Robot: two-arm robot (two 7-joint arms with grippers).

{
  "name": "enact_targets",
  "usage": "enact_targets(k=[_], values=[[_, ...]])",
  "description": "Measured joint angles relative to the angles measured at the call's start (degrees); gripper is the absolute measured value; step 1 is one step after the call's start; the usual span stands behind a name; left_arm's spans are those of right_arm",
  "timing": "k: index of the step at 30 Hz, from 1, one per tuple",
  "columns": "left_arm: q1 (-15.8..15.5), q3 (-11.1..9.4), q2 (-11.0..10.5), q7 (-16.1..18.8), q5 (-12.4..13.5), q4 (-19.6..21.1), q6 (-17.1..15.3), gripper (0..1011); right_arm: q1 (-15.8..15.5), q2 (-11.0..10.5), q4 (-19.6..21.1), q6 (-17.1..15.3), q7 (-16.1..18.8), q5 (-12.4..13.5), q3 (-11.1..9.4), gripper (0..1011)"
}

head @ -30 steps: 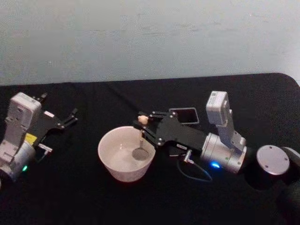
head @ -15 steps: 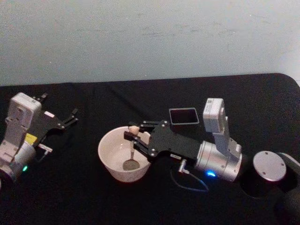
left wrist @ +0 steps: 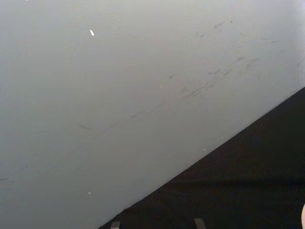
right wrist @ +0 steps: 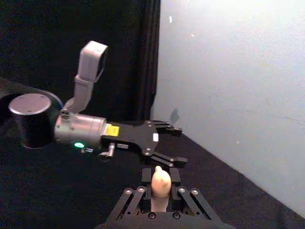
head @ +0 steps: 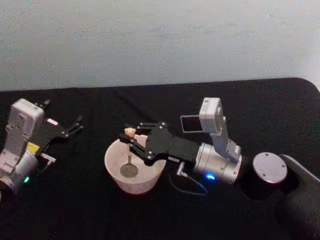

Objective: Pick up the stirring spoon with one hand, stir inside the cup, then place it back in its original position.

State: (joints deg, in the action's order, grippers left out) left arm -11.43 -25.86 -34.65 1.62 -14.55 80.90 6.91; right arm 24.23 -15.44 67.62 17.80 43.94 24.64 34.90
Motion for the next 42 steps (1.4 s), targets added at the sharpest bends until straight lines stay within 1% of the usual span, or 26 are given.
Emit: enact_targets(k=[3, 9, 13, 19, 24, 26, 27, 28, 29, 33, 36, 42], values=[[0.0, 0.0, 0.0, 0.0, 0.0, 0.0, 0.0, 1001, 1.2, 0.9, -1.9, 0.6, -0.4, -0.4, -0.1, 215], [0.0, 0.0, 0.0, 0.0, 0.0, 0.0, 0.0, 1001, 2.2, 1.5, -3.6, 1.2, -1.1, -0.9, -0.7, 215], [0.0, 0.0, 0.0, 0.0, 0.0, 0.0, 0.0, 1001, 2.4, 1.5, -3.9, 1.3, -1.6, -1.1, -1.2, 215], [0.0, 0.0, 0.0, 0.0, 0.0, 0.0, 0.0, 1001, 2.0, 0.9, -3.6, 1.4, -2.0, -1.4, -1.9, 215], [0.0, 0.0, 0.0, 0.0, 0.0, 0.0, 0.0, 1001, 1.2, -0.3, -2.1, 0.9, -2.3, -1.7, -2.4, 215], [0.0, 0.0, 0.0, 0.0, 0.0, 0.0, 0.0, 1001, 0.7, -1.1, -1.1, -0.3, -2.6, -1.8, -2.6, 215], [0.0, 0.0, 0.0, 0.0, 0.0, 0.0, 0.0, 1001, 0.7, -1.1, -1.1, -0.3, -2.6, -1.8, -2.6, 215], [0.0, 0.0, 0.0, 0.0, 0.0, 0.0, 0.0, 1001, 0.3, -1.7, -0.2, -1.3, -2.8, -1.8, -2.7, 215], [0.0, 0.0, 0.0, 0.0, 0.0, 0.0, 0.0, 1001, -0.2, -2.3, 0.7, -2.2, -2.9, -1.7, -2.8, 215], [0.0, 0.0, 0.0, 0.0, 0.0, 0.0, 0.0, 1001, -1.1, -3.3, 2.4, -3.5, -2.9, -1.2, -3.1, 215], [0.0, 0.0, 0.0, 0.0, 0.0, 0.0, 0.0, 1001, -2.3, -4.4, 4.5, -4.8, -2.9, -0.2, -3.3, 215], [0.0, 0.0, 0.0, 0.0, 0.0, 0.0, 0.0, 1001, -3.5, -5.0, 6.3, -6.1, -2.5, 0.8, -2.9, 215]])
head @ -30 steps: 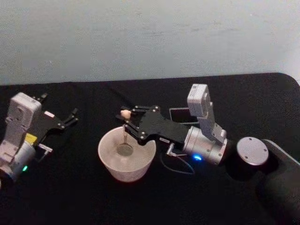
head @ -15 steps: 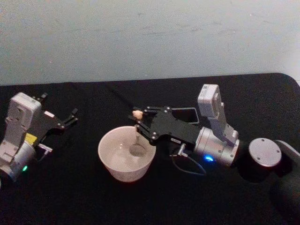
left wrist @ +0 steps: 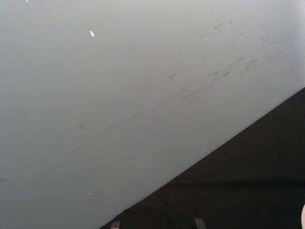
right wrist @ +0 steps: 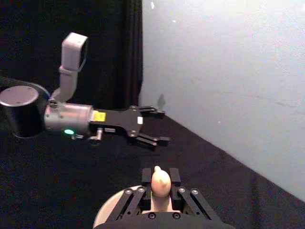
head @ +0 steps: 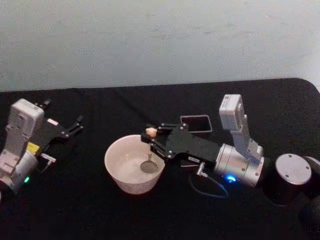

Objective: Pick up the stirring spoon with one hand, stir inside the cup, then place it back in its original position.

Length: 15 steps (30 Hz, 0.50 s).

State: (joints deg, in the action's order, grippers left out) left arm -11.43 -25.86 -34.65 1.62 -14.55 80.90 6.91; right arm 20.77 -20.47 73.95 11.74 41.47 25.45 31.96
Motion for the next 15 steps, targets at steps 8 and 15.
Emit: enact_targets(k=[8, 15], values=[[0.0, 0.0, 0.0, 0.0, 0.0, 0.0, 0.0, 1002, 0.0, 0.7, 0.6, -0.5, 0.9, 0.8, 1.4, 215], [0.0, 0.0, 0.0, 0.0, 0.0, 0.0, 0.0, 1001, 0.9, 1.6, -0.2, -0.2, 1.3, 1.1, 2.4, 215]])
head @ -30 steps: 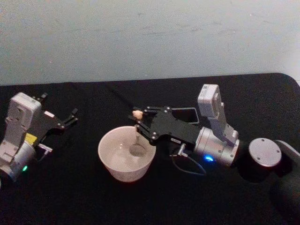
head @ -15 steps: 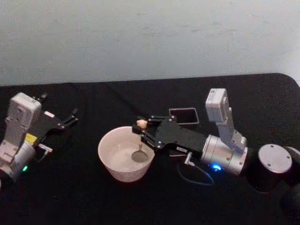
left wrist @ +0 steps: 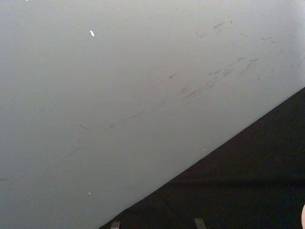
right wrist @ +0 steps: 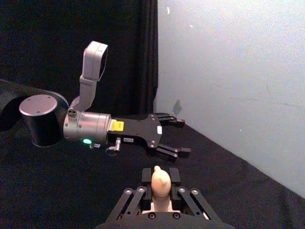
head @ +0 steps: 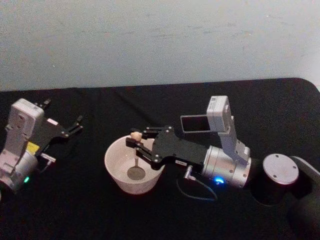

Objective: Pick up the stirring spoon with one hand, stir inside the cup, then place it back in its original position.

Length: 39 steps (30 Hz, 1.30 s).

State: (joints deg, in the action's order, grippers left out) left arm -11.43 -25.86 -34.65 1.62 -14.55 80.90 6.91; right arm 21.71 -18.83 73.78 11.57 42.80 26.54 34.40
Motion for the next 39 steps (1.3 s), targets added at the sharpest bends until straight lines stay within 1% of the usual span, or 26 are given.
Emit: enact_targets(k=[5, 10, 14, 19, 28, 39], values=[[0.0, 0.0, 0.0, 0.0, 0.0, 0.0, 0.0, 1001, 0.9, 0.7, -1.0, 0.5, 0.1, 0.0, 0.5, 215], [0.0, 0.0, 0.0, 0.0, 0.0, 0.0, 0.0, 1001, 2.7, 2.1, -3.7, 1.4, 0.0, -0.7, 1.0, 215], [0.0, 0.0, 0.0, 0.0, 0.0, 0.0, 0.0, 1001, 3.5, 2.8, -5.2, 1.9, -0.4, -1.1, 1.0, 215], [0.0, 0.0, 0.0, 0.0, 0.0, 0.0, 0.0, 1001, 4.6, 3.6, -7.2, 2.6, -1.3, -1.8, 0.5, 215], [0.0, 0.0, 0.0, 0.0, 0.0, 0.0, 0.0, 1001, 4.9, 3.6, -8.0, 3.0, -2.3, -2.3, -0.7, 215], [0.0, 0.0, 0.0, 0.0, 0.0, 0.0, 0.0, 1001, 3.6, 2.6, -6.4, 2.5, -2.8, -2.4, -1.8, 215]])
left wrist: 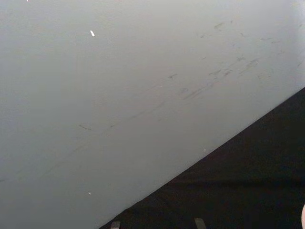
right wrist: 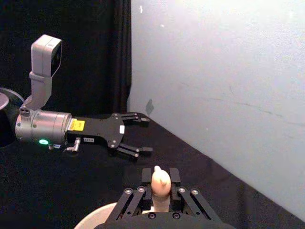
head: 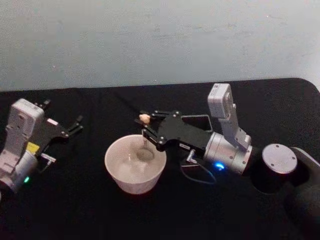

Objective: Pick up the stirring spoon with one hand, stir inside the cup, then place it back in its original position.

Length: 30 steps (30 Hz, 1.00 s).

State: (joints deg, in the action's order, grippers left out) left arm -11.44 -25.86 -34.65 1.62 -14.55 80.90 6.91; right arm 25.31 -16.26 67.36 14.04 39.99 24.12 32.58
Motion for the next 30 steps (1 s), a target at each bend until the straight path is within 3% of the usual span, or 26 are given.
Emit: enact_targets(k=[10, 17, 25, 30], values=[[0.0, 0.0, 0.0, 0.0, 0.0, 0.0, 0.0, 1001, -3.1, -2.5, 4.6, -1.8, 0.3, 1.3, -0.8, 214], [0.0, 0.0, 0.0, 0.0, 0.0, 0.0, 0.0, 1001, -4.7, -3.7, 7.4, -2.8, 1.5, 2.4, -0.1, 214], [0.0, 0.0, 0.0, 0.0, 0.0, 0.0, 0.0, 1001, -4.9, -3.5, 8.2, -3.3, 2.7, 3.0, 1.5, 215], [0.0, 0.0, 0.0, 0.0, 0.0, 0.0, 0.0, 1001, -3.7, -2.2, 7.0, -3.0, 2.9, 3.0, 2.5, 215]])
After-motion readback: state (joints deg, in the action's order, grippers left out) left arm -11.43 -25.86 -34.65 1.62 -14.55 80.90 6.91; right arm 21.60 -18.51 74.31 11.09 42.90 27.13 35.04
